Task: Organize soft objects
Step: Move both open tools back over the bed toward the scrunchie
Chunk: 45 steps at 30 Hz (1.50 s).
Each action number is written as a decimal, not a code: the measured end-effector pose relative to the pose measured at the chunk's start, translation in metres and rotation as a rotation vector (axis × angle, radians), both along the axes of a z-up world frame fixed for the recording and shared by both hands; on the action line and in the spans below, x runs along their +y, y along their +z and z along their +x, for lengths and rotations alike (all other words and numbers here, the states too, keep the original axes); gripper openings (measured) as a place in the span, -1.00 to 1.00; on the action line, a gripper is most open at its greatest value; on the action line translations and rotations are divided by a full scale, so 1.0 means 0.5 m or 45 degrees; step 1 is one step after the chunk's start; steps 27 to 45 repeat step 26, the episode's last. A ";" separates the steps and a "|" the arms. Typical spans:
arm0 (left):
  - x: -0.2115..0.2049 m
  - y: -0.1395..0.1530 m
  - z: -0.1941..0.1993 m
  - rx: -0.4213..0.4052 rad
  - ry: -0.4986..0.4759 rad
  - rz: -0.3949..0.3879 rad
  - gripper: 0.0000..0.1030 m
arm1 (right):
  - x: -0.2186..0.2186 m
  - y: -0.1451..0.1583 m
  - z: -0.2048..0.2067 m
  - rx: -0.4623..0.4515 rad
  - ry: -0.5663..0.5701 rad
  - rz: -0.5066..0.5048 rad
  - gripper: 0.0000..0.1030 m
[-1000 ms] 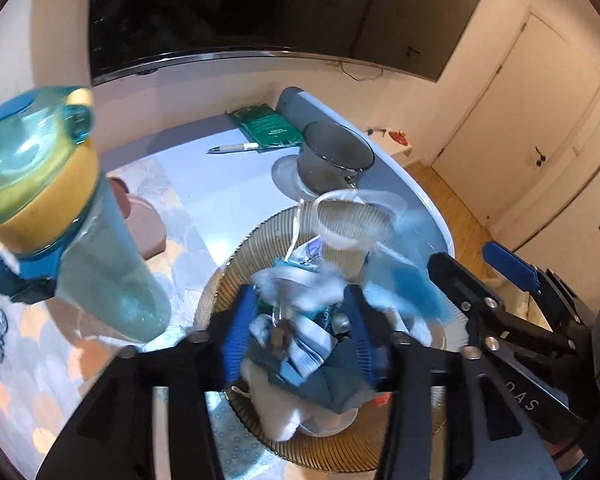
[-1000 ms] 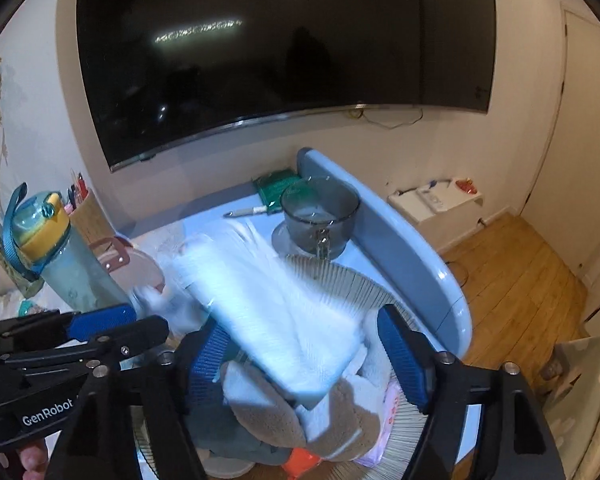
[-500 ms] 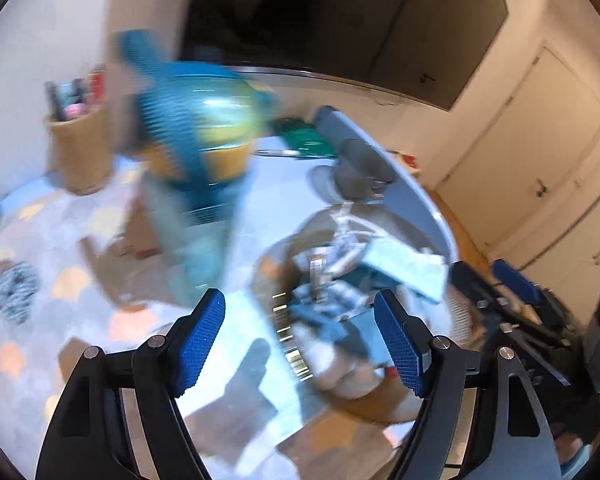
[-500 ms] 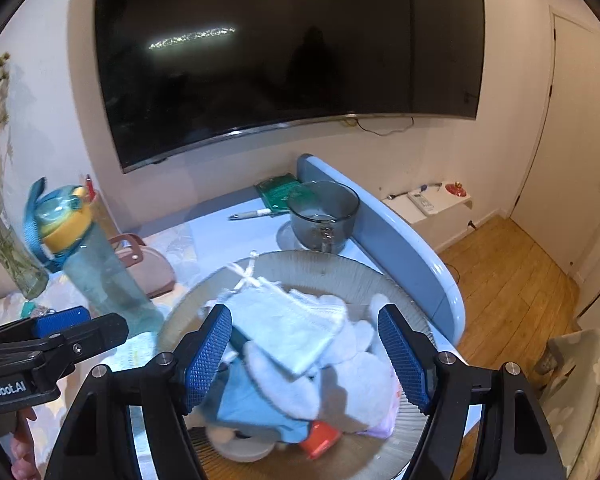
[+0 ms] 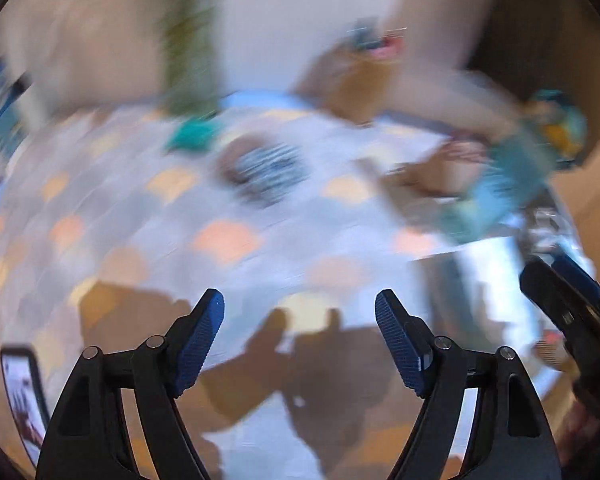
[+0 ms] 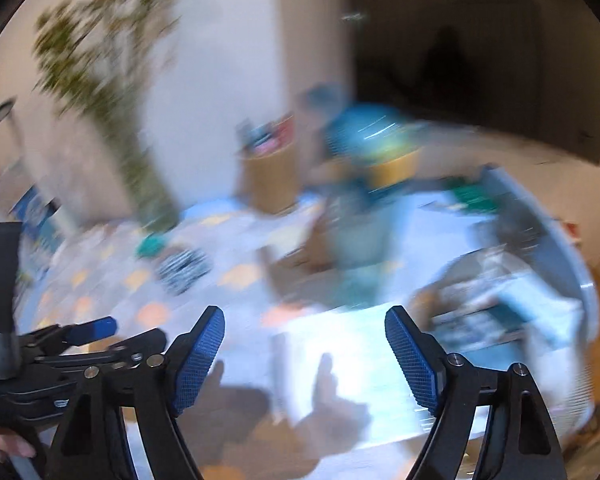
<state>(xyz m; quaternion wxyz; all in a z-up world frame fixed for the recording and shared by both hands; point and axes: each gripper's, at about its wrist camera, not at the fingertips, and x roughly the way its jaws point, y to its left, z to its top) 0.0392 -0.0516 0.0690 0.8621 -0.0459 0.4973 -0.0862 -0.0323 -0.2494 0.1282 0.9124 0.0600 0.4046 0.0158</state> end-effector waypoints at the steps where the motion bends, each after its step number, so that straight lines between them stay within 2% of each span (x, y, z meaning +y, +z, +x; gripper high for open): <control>1: 0.019 -0.025 0.000 0.010 0.038 0.027 0.50 | 0.026 -0.027 0.008 0.037 0.037 0.033 0.62; 3: 0.056 -0.077 0.000 0.056 0.098 0.048 0.50 | 0.076 -0.090 0.028 0.101 0.092 0.041 0.62; 5: 0.087 -0.110 -0.005 0.075 0.155 0.043 0.50 | 0.112 -0.146 0.042 0.136 0.100 -0.031 0.62; 7: 0.094 -0.115 -0.016 -0.014 0.157 0.075 0.51 | 0.126 -0.189 0.053 0.159 0.092 -0.086 0.62; 10: 0.092 -0.123 -0.020 -0.043 0.141 0.134 0.63 | 0.130 -0.232 0.060 0.178 0.064 -0.157 0.62; 11: 0.089 -0.125 -0.022 -0.069 0.130 0.144 0.75 | 0.132 -0.245 0.062 0.184 0.058 -0.187 0.62; 12: 0.084 -0.130 -0.025 -0.084 0.115 0.143 0.93 | 0.133 -0.250 0.059 0.164 0.059 -0.208 0.63; 14: 0.081 -0.135 -0.032 -0.119 0.110 0.162 0.98 | 0.137 -0.248 0.047 0.113 0.037 -0.273 0.73; 16: 0.083 -0.138 -0.035 -0.134 0.124 0.162 0.98 | 0.133 -0.248 0.047 0.114 0.030 -0.265 0.75; 19: 0.083 -0.139 -0.034 -0.134 0.129 0.162 0.99 | 0.125 -0.253 0.060 0.130 0.014 -0.246 0.88; 23: 0.083 -0.139 -0.035 -0.134 0.128 0.155 0.99 | 0.123 -0.253 0.060 0.134 0.010 -0.234 0.91; 45: 0.083 -0.140 -0.034 -0.134 0.128 0.156 0.99 | 0.122 -0.253 0.058 0.135 0.008 -0.233 0.93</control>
